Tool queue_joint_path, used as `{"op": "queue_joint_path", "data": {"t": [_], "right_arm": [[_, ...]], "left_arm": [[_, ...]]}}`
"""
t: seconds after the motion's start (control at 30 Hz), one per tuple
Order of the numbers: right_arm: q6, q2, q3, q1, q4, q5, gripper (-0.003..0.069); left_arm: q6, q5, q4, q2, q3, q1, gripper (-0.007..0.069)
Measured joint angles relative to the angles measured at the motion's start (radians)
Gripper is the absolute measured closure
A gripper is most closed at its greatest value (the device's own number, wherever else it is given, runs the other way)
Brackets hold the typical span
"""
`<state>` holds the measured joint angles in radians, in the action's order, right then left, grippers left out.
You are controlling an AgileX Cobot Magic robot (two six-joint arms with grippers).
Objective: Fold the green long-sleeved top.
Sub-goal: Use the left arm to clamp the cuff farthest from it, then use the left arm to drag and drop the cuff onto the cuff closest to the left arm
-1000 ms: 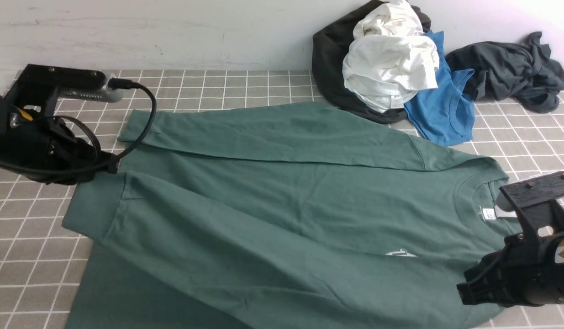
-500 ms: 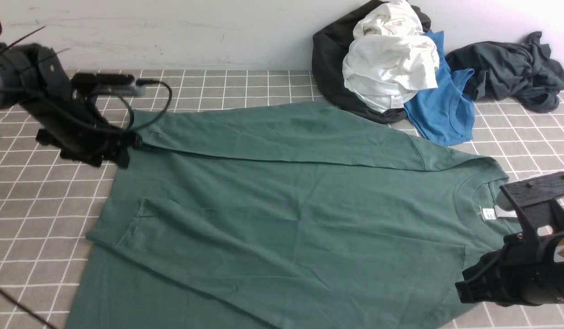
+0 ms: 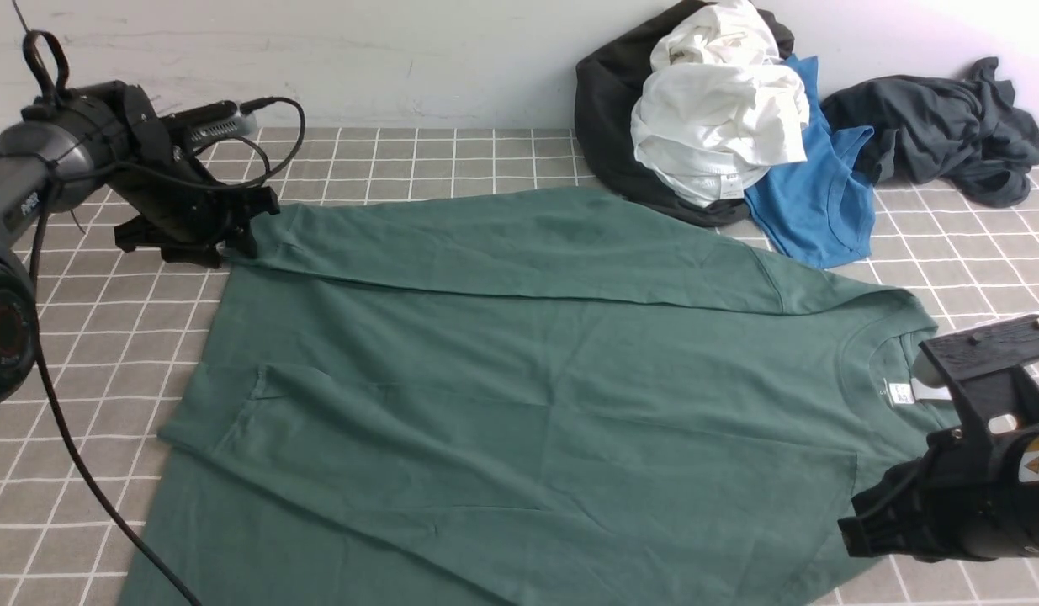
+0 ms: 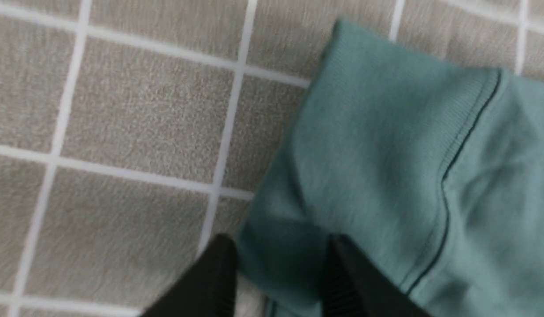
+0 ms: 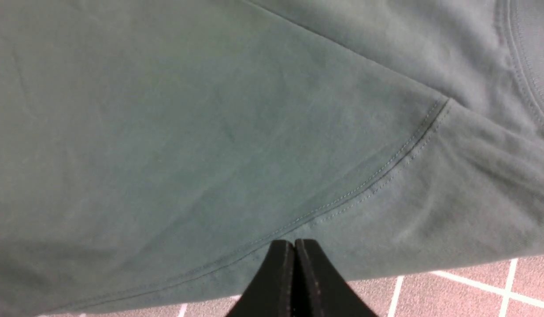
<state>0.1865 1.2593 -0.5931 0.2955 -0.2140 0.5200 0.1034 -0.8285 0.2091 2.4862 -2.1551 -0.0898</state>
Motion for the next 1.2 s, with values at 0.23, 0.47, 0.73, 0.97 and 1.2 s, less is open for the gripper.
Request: {"op": "queue_joint_path", "data": {"t": [0.23, 0.47, 0.73, 0.97, 1.2], "right_arm": [[0.043, 0.0, 0.0, 0.0, 0.0, -0.008, 0.0669], [0.051, 0.0, 0.0, 0.0, -0.002, -0.008, 0.0669], [0.051, 0.0, 0.0, 0.0, -0.028, 0.019, 0.0669], [0.051, 0.0, 0.0, 0.0, -0.049, 0.014, 0.0669], [0.058, 0.0, 0.0, 0.0, -0.079, -0.007, 0.0669]], "left_arm": [[0.005, -0.067, -0.029, -0.031, -0.024, 0.007, 0.062], [-0.035, -0.33, -0.146, -0.174, -0.071, 0.033, 0.0622], [-0.121, -0.39, -0.153, -0.408, 0.274, 0.037, 0.0622], [-0.123, -0.384, -0.125, -0.577, 0.73, 0.046, 0.061], [-0.155, -0.347, -0.118, -0.606, 0.858, 0.059, 0.0481]]}}
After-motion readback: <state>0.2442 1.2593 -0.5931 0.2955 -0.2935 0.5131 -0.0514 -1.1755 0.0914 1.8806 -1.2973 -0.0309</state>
